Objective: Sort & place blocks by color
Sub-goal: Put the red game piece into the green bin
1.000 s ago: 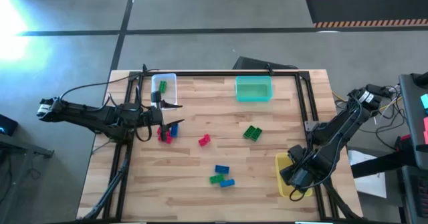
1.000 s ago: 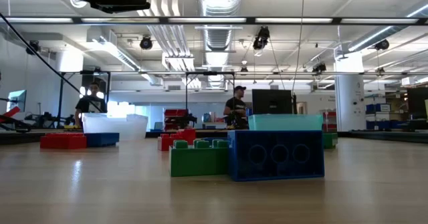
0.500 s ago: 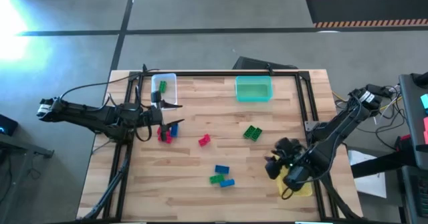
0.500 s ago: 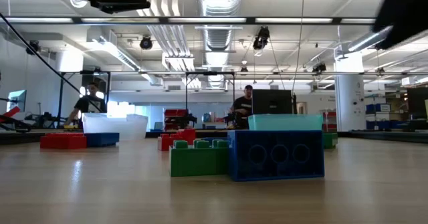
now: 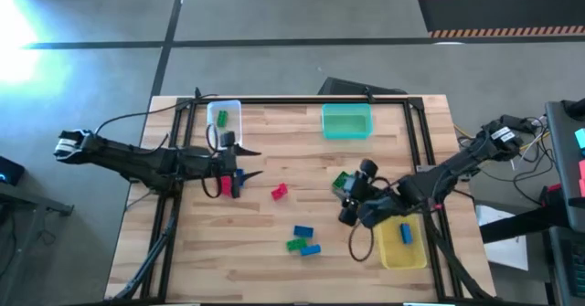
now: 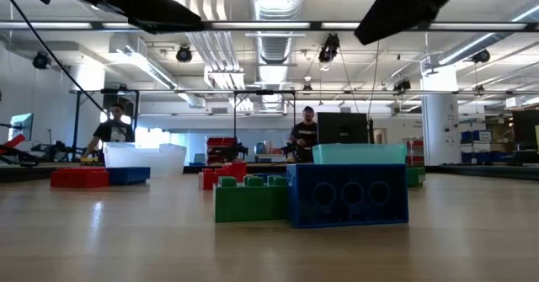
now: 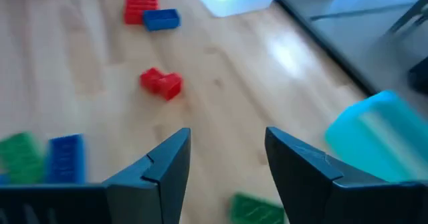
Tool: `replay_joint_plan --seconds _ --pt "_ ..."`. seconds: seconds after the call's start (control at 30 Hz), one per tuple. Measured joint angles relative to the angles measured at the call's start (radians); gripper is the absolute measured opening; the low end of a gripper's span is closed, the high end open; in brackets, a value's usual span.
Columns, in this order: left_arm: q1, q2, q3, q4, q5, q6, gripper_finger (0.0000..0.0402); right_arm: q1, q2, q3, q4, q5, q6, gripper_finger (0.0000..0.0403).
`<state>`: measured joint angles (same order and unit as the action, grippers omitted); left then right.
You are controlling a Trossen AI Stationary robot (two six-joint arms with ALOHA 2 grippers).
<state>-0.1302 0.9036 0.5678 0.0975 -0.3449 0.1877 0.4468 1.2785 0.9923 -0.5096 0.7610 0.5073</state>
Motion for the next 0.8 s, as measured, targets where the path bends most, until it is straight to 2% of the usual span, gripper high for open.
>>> replay_joint_plan --seconds 0.1,0.27,0.6,0.8 --pt "-0.002 0.025 0.000 0.003 0.000 -0.014 0.0224 -0.058 0.000 -0.032 0.093 -0.001 -0.107 0.0180" --pt "-0.003 0.058 0.000 -0.001 0.000 -0.095 0.0224 -0.123 -0.008 -0.102 0.243 -0.088 -0.262 0.0180" --pt "-0.004 0.164 0.009 -0.037 0.027 -0.290 0.0224 -0.157 -0.128 -0.326 0.634 -0.088 -0.425 0.0178" --pt "-0.011 0.306 0.050 -0.037 0.082 -0.288 0.0224 -0.158 -0.218 -0.425 0.815 -0.088 -0.494 0.0178"
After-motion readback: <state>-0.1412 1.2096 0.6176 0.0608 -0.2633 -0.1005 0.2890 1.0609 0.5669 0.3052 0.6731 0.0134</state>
